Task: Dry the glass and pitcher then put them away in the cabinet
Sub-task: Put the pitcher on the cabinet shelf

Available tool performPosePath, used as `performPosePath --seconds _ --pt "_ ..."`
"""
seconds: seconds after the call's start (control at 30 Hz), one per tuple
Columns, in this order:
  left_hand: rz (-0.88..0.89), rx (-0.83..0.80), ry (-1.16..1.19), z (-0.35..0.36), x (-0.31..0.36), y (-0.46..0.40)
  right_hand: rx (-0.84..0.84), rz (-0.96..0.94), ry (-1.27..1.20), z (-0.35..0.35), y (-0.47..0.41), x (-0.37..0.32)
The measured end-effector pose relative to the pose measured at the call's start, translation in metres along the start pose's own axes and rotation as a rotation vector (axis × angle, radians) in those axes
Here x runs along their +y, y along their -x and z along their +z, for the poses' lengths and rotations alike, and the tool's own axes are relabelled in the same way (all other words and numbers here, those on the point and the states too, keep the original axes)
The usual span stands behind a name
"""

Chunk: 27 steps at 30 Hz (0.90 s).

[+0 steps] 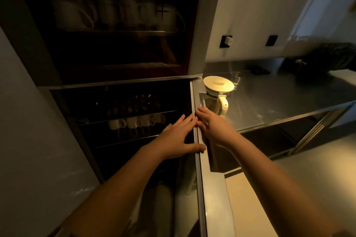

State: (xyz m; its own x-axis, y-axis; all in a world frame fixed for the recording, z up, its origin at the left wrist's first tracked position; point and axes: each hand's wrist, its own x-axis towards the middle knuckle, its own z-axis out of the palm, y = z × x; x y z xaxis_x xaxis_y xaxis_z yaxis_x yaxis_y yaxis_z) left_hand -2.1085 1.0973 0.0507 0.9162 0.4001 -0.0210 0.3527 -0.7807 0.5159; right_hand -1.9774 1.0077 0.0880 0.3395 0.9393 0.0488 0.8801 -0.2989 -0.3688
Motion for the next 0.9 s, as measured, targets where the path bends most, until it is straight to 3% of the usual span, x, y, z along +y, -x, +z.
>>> performPosePath --seconds 0.53,0.9 --pt "-0.091 0.226 0.023 0.052 0.062 -0.029 -0.123 -0.008 0.07 -0.025 0.012 0.061" --pt "-0.107 0.243 -0.007 0.058 0.066 -0.032 -0.131 -0.08 0.09 -0.025 0.007 0.087"
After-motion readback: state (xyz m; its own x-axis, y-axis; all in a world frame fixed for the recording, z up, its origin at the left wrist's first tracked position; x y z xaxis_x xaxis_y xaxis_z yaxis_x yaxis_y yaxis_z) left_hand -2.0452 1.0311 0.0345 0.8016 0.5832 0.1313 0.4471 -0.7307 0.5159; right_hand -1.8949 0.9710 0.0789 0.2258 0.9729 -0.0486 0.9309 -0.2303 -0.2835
